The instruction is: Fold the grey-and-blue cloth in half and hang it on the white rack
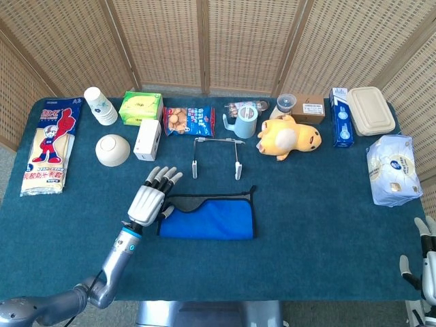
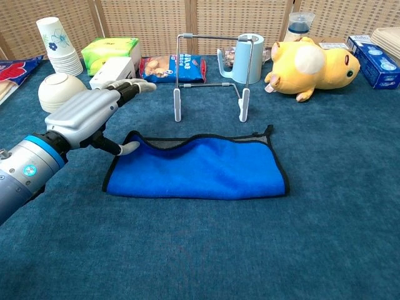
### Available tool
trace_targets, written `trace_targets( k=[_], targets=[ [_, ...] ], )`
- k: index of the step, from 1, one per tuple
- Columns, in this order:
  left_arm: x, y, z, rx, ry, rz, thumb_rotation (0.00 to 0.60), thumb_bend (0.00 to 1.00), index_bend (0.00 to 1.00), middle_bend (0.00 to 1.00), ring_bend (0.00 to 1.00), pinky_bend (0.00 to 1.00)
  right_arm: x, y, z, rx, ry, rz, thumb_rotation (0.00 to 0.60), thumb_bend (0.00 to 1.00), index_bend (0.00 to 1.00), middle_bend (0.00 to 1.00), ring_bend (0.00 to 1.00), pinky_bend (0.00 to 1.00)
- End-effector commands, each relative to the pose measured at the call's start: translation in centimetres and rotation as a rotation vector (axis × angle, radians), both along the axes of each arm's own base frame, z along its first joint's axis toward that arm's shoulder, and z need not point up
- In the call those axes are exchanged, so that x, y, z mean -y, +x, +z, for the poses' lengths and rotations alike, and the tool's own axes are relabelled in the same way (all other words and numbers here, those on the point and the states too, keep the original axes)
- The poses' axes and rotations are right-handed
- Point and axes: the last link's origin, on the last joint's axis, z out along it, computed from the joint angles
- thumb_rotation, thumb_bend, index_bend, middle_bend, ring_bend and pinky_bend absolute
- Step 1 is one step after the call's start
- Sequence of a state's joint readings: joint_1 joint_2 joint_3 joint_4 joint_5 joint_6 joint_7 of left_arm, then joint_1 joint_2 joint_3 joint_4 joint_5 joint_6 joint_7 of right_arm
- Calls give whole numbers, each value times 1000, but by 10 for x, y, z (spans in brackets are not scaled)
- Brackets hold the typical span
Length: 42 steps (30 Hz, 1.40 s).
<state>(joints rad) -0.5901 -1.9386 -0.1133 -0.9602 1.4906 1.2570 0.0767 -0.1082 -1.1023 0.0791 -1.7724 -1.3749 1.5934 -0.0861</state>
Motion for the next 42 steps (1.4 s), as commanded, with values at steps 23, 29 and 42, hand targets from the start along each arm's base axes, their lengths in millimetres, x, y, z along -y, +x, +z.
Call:
trace_targets(
  k=[23,29,42],
  targets=[
    [11,16,10,113,2,-27,600,264,53,49,0,0,1,1,0,7,1,5,600,408,0,0,0,0],
    [22,23,20,159,-42,-74,600,255,178,72,0,0,1,2,0,6,1,12,600,407,0,0,0,0],
    [44,28,45,129,-125,-102,600,258,233,138,0,0,15,8,-7,-1,56,64,600,408,0,0,0,0]
  ],
)
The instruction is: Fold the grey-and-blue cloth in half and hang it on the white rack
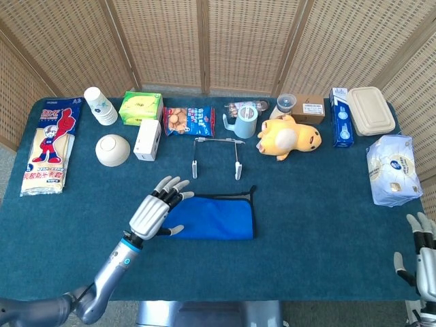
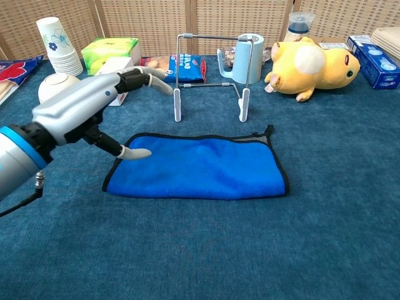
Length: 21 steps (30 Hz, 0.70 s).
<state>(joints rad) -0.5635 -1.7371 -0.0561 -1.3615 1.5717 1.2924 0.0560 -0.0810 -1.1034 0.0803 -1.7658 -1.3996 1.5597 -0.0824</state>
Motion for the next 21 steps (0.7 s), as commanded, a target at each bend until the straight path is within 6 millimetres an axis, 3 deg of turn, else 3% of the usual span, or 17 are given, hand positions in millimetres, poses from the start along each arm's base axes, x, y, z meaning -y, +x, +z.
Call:
trace_targets(
  k=[1,8,13,21],
  targets=[
    [8,-6,12,-40,12,0,600,258,233,144,0,0,8,6,-2,-6,31,33,600,404,0,0,0,0],
    [20,-19,40,-22,50,36,600,259,239,161,0,0,34,25,-7,50,123,124,600,349,0,0,0,0],
    [36,-34,75,-28,115,73,600,259,244,163,0,0,66,43,-22,69,245,202,600,303,14,0,0,0],
    [52,-48,110,5,188,128,600,258,261,181,0,13,97,69,-48,65,364,287,600,266,43,3,0,0]
  ],
)
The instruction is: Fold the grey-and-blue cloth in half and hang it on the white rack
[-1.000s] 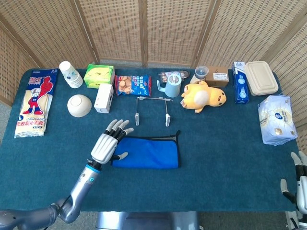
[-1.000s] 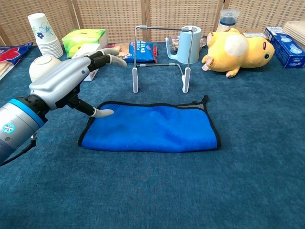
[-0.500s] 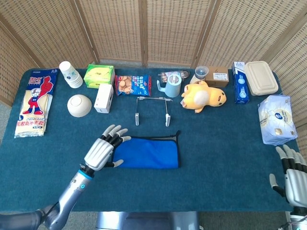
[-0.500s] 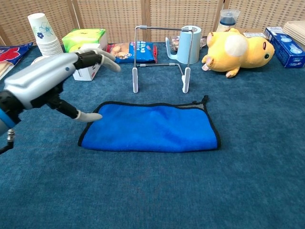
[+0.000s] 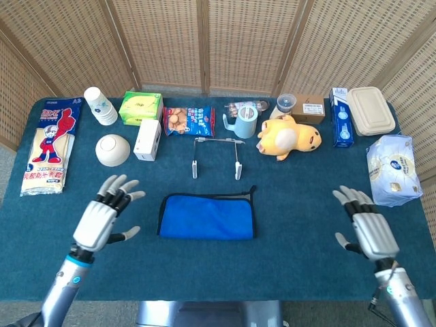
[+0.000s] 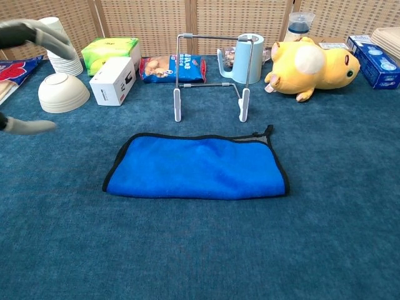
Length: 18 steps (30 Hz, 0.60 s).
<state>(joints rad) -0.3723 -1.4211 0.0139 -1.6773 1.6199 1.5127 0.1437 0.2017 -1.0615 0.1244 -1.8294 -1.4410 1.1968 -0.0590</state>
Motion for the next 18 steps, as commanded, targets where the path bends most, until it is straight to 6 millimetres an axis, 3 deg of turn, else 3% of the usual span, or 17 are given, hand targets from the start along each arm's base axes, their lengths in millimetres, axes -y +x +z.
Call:
trace_targets(
  k=[1,10,18],
  targets=[
    [9,-6,14,22,31,20,600,258,264,183,0,14,14,16,-16,-3,60,50,600,261,44,3,0,0],
    [25,-18,39,76,98,63,600,259,268,192,0,19,45,69,-75,-43,216,204,600,227,40,4,0,0],
    [29,-24,43,98,108,81,600,258,265,185,0,18,64,96,-106,-71,247,257,600,218,4,0,0,0]
  ],
)
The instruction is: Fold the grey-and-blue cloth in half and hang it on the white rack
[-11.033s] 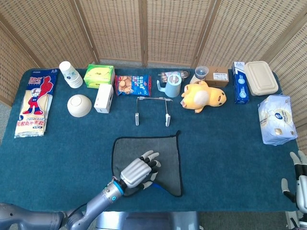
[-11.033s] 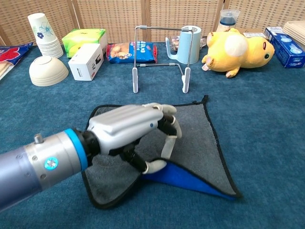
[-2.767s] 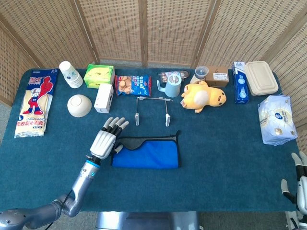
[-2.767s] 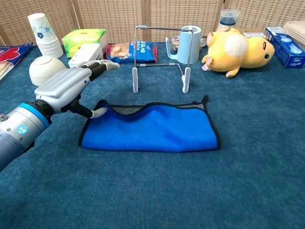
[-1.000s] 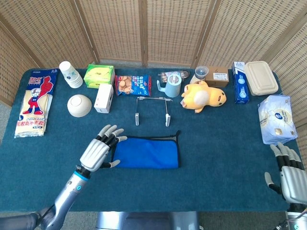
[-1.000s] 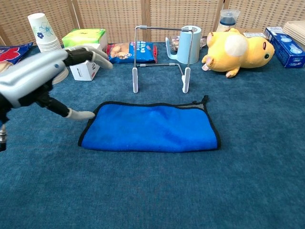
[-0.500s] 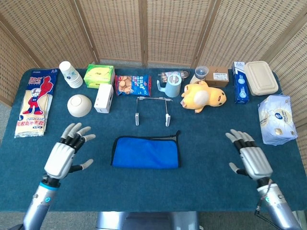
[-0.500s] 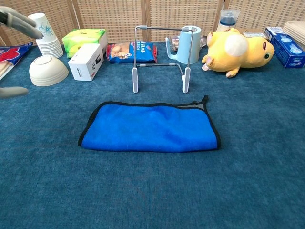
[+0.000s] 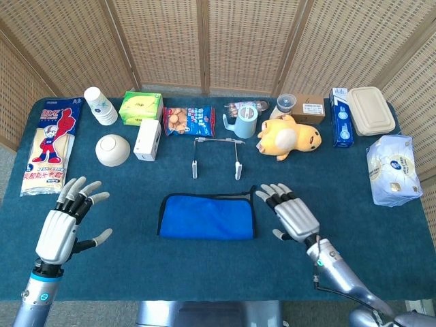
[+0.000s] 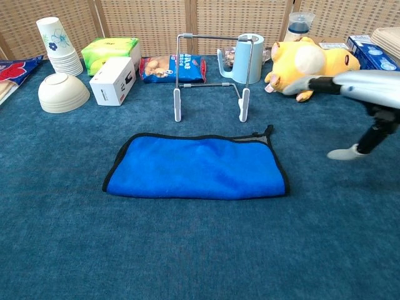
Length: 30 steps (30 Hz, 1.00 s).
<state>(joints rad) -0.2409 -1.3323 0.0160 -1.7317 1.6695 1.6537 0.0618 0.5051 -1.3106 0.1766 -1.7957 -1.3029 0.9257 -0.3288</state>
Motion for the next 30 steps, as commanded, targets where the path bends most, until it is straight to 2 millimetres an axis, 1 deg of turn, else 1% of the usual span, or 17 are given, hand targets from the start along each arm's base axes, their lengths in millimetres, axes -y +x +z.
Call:
trace_targets(
  k=[1,6,9,16,19,26,30],
  targets=[
    [0,-3,1,6,2,10,600,258,264,183,0,18,9,11,-14,-17,7,23,600,216,1,0,0,0],
    [1,-6,2,10,-5,22,600,259,260,177,0,15,21,25,-30,-35,-9,51,600,214,0,0,0,0],
    [1,-7,1,11,-7,27,600,259,260,176,0,15,26,29,-35,-45,-20,53,600,219,0,0,0,0],
    [2,-10,-3,23,-30,46,600,259,259,168,0,14,38,39,-55,-78,-15,58,600,225,0,0,0,0],
    [2,-11,-3,24,-30,49,600,259,258,164,0,13,41,42,-60,-82,-16,60,600,226,0,0,0,0],
    [4,-13,-4,28,-39,64,600,259,257,160,0,4,48,43,-68,-84,-34,63,600,229,0,0,0,0],
    [4,-14,-4,30,-36,66,600,259,257,158,0,4,45,40,-69,-89,-24,64,600,239,0,0,0,0]
  ],
)
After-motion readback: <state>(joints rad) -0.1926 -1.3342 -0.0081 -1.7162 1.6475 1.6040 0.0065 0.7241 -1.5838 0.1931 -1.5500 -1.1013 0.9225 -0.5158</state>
